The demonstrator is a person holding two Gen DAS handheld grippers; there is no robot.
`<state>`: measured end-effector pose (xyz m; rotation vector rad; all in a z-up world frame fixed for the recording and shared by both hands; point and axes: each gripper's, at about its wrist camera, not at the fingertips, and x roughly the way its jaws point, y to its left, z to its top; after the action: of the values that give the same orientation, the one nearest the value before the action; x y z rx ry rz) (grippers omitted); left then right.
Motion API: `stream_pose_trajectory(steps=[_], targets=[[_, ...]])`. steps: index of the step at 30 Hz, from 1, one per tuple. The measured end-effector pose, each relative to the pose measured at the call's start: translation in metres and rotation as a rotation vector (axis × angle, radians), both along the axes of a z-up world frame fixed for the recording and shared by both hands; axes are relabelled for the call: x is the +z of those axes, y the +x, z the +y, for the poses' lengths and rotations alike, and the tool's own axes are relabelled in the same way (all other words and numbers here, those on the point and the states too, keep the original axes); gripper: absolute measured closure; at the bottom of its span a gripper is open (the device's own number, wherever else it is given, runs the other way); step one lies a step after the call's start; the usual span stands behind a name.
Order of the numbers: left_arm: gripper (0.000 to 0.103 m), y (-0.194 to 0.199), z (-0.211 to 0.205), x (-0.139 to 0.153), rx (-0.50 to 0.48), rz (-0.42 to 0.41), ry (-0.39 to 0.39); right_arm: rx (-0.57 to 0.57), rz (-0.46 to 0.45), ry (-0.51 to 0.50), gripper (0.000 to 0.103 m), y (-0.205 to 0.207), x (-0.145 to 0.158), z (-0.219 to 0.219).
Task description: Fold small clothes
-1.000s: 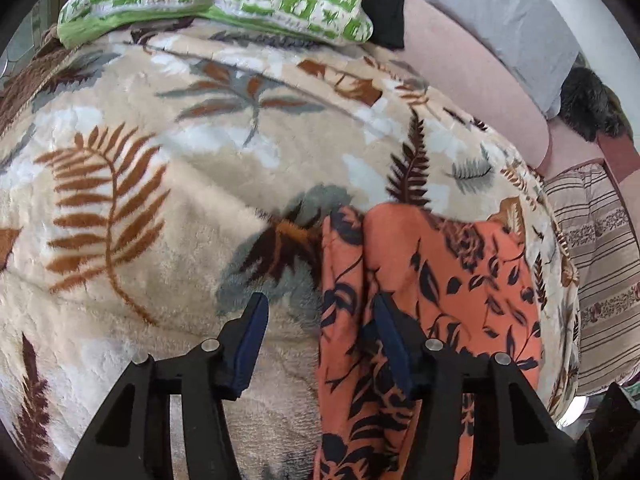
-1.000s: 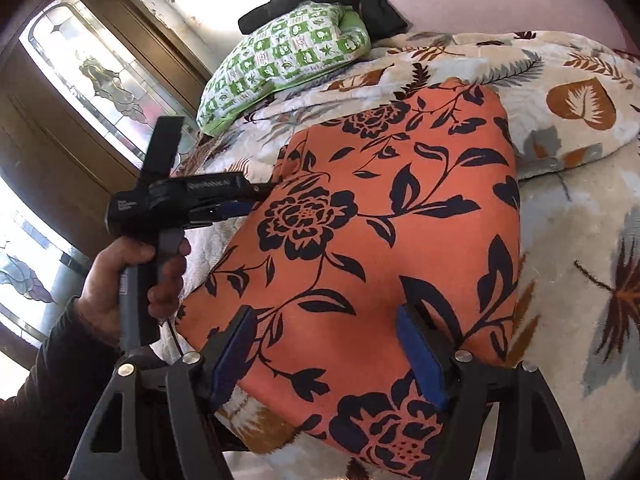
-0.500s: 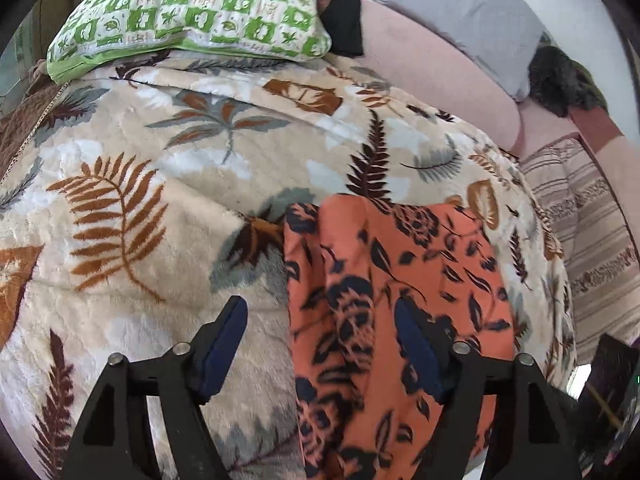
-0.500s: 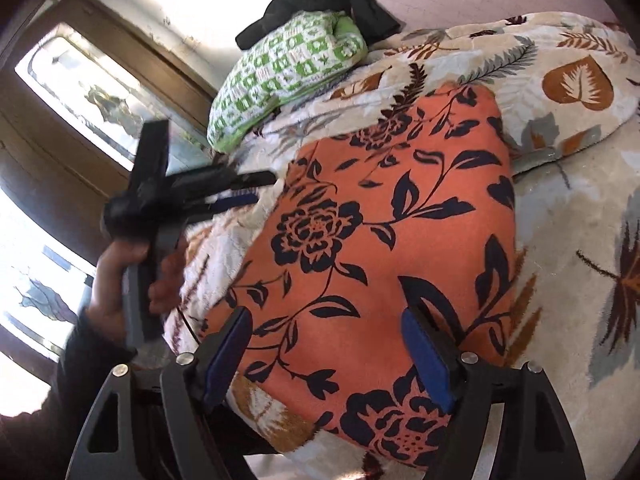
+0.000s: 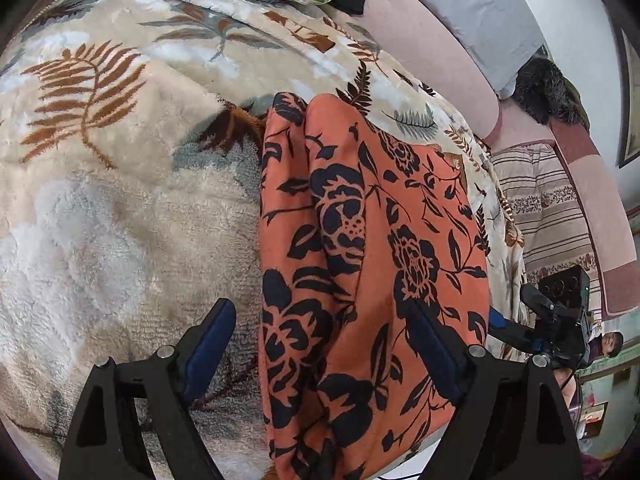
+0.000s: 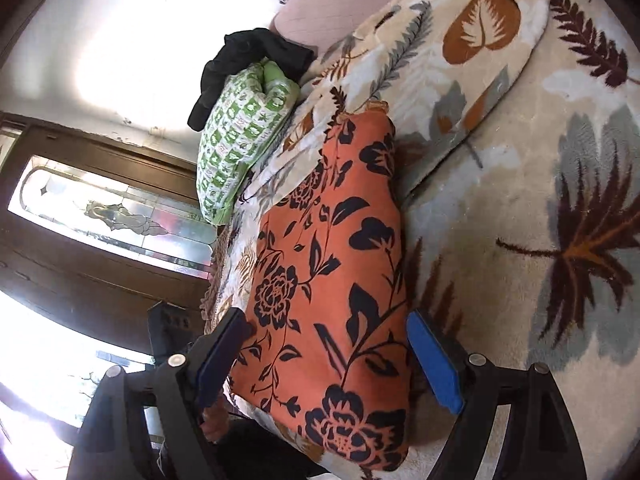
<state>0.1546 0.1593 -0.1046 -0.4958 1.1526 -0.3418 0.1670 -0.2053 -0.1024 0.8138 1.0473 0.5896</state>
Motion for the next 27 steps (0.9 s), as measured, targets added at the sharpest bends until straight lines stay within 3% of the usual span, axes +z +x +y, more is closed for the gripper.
stream_pose_trajectory(steps=[3,4,5,6,8,10,15,18,21,23,24,25,26,27], targets=[[0.017,0.008,-0.005,-0.012,0.023,0.028,0.019,0.030,0.074,0.013,0.018,0.027,-0.023,0.014],[0.034,0.007,-0.010,-0.010,0.010,0.006,0.043,0.051,0.117,0.003,0.019,0.034,-0.033,0.022],[0.058,0.007,-0.016,-0.009,-0.031,0.001,0.023,0.089,0.125,-0.009,0.031,0.037,-0.037,0.030],[0.067,0.008,-0.018,-0.008,-0.025,0.011,-0.003,0.135,0.103,-0.078,0.041,0.037,-0.034,0.041],[0.071,0.006,-0.023,-0.001,-0.030,-0.020,0.030,0.177,0.052,-0.147,0.064,0.035,-0.023,0.050],[0.074,0.003,-0.031,0.011,-0.049,-0.056,0.039,0.188,-0.002,-0.164,0.068,0.033,-0.004,0.047],[0.074,0.012,-0.063,0.056,-0.064,-0.197,0.013,0.202,-0.155,-0.252,0.069,0.037,0.058,0.027],[0.073,0.034,-0.094,0.066,-0.091,-0.239,0.009,0.167,-0.196,-0.254,0.069,0.050,0.079,-0.007],[0.065,0.058,-0.121,0.045,-0.107,-0.201,0.042,0.126,-0.167,-0.224,0.068,0.068,0.063,-0.044],[0.059,0.073,-0.140,0.018,-0.097,-0.137,0.128,0.068,-0.096,-0.249,0.059,0.078,0.032,-0.065],[0.049,0.075,-0.143,0.003,-0.092,-0.089,0.182,0.025,-0.051,-0.276,0.053,0.081,0.015,-0.073],[0.037,0.074,-0.142,-0.003,-0.085,-0.090,0.173,-0.025,0.007,-0.324,0.046,0.081,-0.001,-0.083],[0.034,0.069,-0.137,0.000,-0.060,-0.116,0.175,-0.068,0.060,-0.369,0.044,0.077,-0.014,-0.092],[0.031,0.065,-0.134,0.006,-0.046,-0.133,0.202,-0.085,0.054,-0.328,0.042,0.072,-0.017,-0.098]])
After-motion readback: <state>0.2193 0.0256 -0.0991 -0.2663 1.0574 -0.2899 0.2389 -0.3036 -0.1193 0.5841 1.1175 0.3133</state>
